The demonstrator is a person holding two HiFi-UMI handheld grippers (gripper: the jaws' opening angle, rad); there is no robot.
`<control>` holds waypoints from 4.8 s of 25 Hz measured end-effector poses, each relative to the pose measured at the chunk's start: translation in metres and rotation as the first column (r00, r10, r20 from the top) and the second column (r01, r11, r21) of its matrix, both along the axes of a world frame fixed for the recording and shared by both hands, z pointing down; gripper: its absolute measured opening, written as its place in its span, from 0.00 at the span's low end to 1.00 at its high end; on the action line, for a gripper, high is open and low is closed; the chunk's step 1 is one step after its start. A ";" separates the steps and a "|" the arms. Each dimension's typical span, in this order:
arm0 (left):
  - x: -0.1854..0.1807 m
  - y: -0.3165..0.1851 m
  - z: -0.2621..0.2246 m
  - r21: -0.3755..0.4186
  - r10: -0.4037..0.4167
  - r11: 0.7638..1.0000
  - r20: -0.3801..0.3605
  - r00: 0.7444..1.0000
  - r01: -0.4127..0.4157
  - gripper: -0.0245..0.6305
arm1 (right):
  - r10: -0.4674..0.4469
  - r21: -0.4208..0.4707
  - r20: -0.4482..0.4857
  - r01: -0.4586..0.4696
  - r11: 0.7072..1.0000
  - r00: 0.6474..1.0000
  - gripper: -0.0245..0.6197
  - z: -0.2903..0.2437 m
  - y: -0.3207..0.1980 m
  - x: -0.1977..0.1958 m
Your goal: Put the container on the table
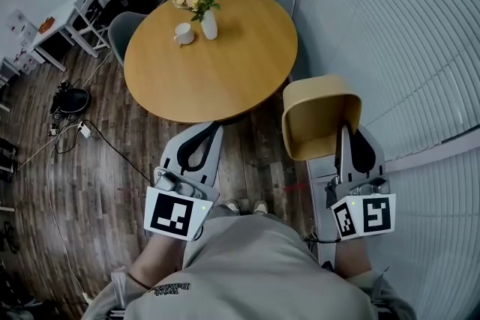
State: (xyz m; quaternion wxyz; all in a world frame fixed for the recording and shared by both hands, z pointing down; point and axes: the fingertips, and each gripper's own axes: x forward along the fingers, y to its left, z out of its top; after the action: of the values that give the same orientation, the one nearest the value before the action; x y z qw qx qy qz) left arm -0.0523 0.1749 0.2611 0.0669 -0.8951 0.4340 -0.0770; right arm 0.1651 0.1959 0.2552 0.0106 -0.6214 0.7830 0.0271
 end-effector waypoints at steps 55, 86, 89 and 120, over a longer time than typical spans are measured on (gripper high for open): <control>-0.031 -0.259 0.025 -0.065 0.065 0.996 0.013 0.998 -0.064 0.07 | 0.033 -0.097 -0.011 -0.034 0.995 0.999 0.09 0.022 -0.258 -0.039; -0.040 -0.355 0.030 -0.113 0.040 0.993 0.003 0.999 -0.039 0.07 | 0.060 -0.124 -0.011 -0.061 0.990 0.998 0.09 0.025 -0.358 -0.032; -0.034 -0.355 0.030 -0.077 0.031 0.997 0.044 0.999 -0.028 0.07 | 0.040 -0.125 -0.012 -0.041 0.991 0.999 0.09 0.029 -0.363 -0.026; 0.007 -0.487 0.095 -0.187 0.024 0.982 0.075 0.997 -0.010 0.07 | -0.064 -0.288 -0.106 0.031 0.957 0.992 0.09 0.097 -0.540 0.003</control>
State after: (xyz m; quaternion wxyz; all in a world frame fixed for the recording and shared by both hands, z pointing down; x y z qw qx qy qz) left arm -0.0452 -0.3122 0.3560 0.0003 -0.8975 0.4142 -0.1511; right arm 0.1685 -0.3439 0.3518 -0.1234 -0.5947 0.7928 -0.0509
